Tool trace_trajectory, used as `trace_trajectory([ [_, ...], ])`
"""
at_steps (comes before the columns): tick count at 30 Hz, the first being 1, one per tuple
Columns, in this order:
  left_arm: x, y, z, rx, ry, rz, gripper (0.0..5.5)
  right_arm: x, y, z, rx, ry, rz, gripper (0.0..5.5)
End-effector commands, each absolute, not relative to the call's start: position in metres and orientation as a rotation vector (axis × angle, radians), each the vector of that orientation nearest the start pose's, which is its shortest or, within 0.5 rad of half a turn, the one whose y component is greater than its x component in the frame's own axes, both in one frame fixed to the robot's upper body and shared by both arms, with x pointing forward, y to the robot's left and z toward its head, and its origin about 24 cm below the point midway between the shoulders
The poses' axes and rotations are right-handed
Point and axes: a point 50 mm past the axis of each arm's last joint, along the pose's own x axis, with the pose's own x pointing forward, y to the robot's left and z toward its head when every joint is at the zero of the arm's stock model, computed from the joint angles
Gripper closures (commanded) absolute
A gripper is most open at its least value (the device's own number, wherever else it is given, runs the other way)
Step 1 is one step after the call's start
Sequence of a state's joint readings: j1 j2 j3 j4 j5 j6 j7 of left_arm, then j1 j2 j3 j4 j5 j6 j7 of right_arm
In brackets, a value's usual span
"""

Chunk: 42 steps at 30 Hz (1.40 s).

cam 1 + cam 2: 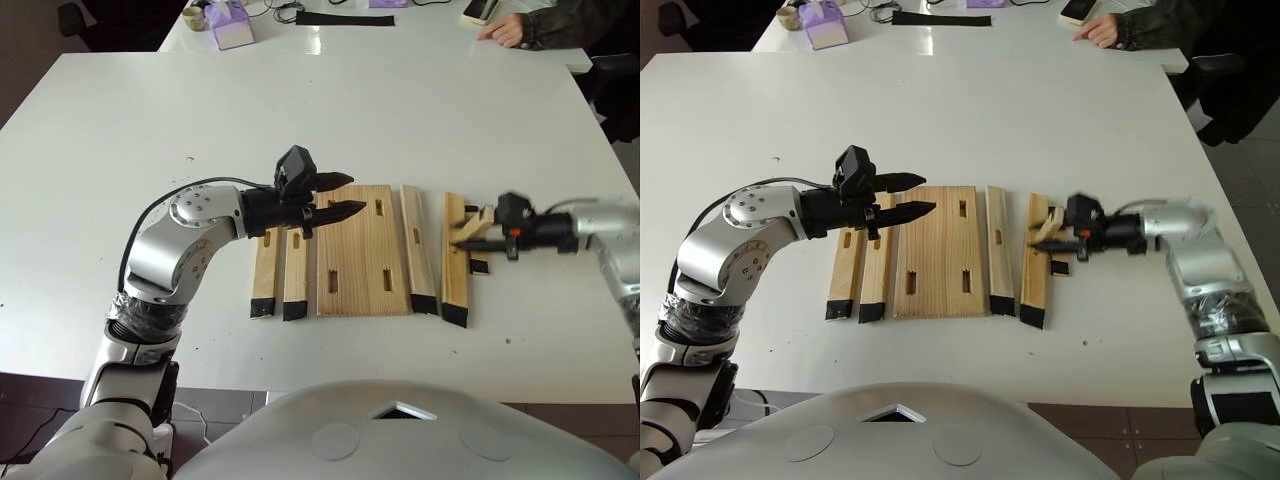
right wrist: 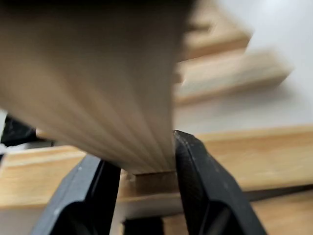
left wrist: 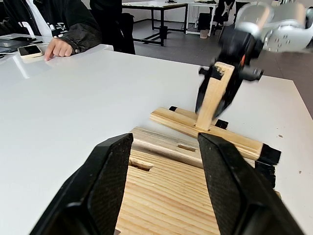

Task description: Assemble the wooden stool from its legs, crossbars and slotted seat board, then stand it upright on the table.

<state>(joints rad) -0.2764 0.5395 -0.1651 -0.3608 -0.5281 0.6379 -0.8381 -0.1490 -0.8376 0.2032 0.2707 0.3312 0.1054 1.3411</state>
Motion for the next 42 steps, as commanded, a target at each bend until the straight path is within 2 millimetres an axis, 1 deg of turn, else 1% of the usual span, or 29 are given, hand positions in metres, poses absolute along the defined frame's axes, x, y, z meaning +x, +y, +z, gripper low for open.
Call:
trace_trajectory([
  [1,0.248,0.123,0.134,0.085,0.186,-1.229,3.03,0.220,-0.255,0.031,-0.248,0.705,1.284,3.09],
  [5,0.250,0.124,0.134,0.087,0.180,-1.221,3.03,0.230,-0.252,0.036,-0.240,0.632,1.234,2.54],
  [7,0.250,0.124,0.134,0.087,0.176,-1.216,3.03,0.235,-0.253,0.045,-0.242,0.586,1.214,2.54],
  [9,0.250,0.124,0.133,0.087,0.173,-1.210,3.03,0.240,-0.254,0.057,-0.246,0.526,1.188,2.54],
  [12,0.250,0.126,0.133,0.084,0.166,-1.194,3.03,0.241,-0.254,0.085,-0.247,0.416,1.162,2.54],
  [15,0.250,0.129,0.133,0.076,0.159,-1.169,3.03,0.236,-0.248,0.114,-0.279,0.300,1.147,2.54],
  [18,0.248,0.131,0.132,0.073,0.158,-1.153,3.03,0.229,-0.235,0.141,-0.281,0.180,1.136,2.54],
  [20,0.247,0.131,0.131,0.074,0.159,-1.152,3.03,0.221,-0.228,0.155,-0.248,0.136,1.151,2.54],
  [23,0.246,0.130,0.131,0.082,0.153,-1.164,3.03,0.207,-0.218,0.172,-0.146,0.079,1.190,2.54],
  [25,0.246,0.129,0.132,0.085,0.147,-1.170,3.03,0.206,-0.208,0.181,-0.097,0.025,1.196,2.54],
  [26,0.247,0.129,0.133,0.085,0.145,-1.168,3.03,0.207,-0.203,0.184,-0.084,0.004,1.197,2.54],
  [27,0.249,0.130,0.133,0.086,0.143,-1.164,3.03,0.211,-0.200,0.184,-0.087,-0.004,1.183,2.71],
  [28,0.250,0.130,0.133,0.087,0.142,-1.156,3.03,0.216,-0.199,0.181,-0.104,-0.011,1.155,2.76],
  [29,0.252,0.129,0.132,0.087,0.141,-1.150,3.03,0.220,-0.199,0.177,-0.113,-0.008,1.129,2.95],
  [30,0.253,0.129,0.132,0.085,0.140,-1.148,3.03,0.223,-0.200,0.174,-0.110,0.000,1.113,3.03],
  [34,0.252,0.125,0.130,0.087,0.139,-1.164,3.03,0.231,-0.199,0.166,-0.099,0.008,1.103,3.03],
  [42,0.257,0.125,0.129,0.091,0.135,-1.159,3.03,0.249,-0.188,0.169,-0.039,-0.019,1.126,3.03],
])
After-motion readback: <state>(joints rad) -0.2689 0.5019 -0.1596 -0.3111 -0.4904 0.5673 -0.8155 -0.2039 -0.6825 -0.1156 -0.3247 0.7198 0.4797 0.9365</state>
